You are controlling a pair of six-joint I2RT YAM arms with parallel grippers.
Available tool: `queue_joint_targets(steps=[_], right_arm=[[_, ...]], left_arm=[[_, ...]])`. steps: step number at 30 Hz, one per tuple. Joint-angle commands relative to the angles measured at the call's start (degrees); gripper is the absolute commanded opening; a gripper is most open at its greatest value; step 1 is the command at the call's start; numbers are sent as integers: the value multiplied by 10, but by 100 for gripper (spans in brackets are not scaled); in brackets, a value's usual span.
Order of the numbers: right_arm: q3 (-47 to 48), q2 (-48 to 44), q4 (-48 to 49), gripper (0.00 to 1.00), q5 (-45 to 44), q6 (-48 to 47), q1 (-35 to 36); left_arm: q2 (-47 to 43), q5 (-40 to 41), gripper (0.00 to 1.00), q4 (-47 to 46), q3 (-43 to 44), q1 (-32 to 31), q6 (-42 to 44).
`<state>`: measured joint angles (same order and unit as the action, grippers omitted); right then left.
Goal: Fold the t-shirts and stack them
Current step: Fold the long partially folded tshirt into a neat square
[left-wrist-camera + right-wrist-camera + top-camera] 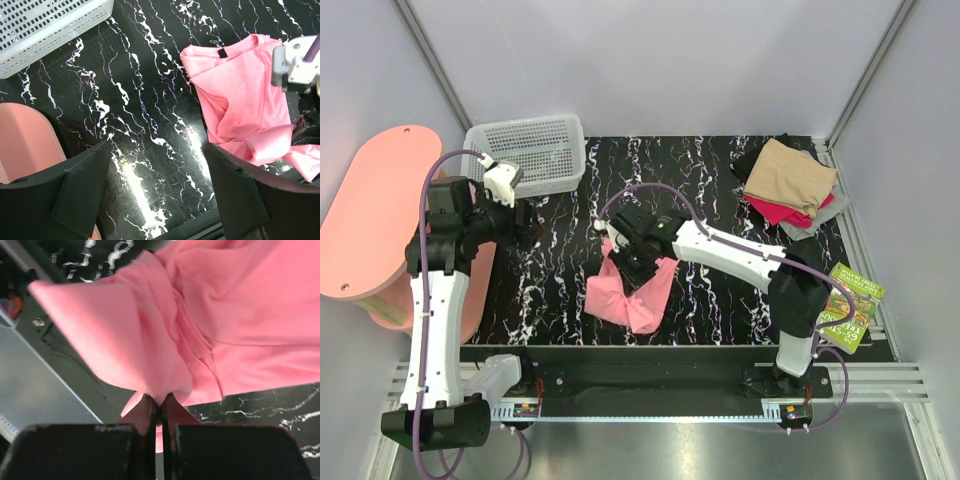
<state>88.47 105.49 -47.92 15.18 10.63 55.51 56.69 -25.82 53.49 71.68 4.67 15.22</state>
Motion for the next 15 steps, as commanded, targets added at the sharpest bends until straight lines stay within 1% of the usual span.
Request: queue_joint_targets(steps=[1,3,9,12,15], right_arm=[[43,-21,36,0,99,-32,-8],[52,-18,41,0,138,-36,-23],[63,-7,54,0,212,-42,-76],[54,-6,76,0,249,-38,-94],[33,6,102,0,298,-20,-128]], left_arm=[[5,3,82,-12,29,3,8],[6,7,82,-13,29,3,9],[5,12,82,-13,25,3,19],[7,12,82,-13,25,3,22],[7,15,82,-12,25,3,24]])
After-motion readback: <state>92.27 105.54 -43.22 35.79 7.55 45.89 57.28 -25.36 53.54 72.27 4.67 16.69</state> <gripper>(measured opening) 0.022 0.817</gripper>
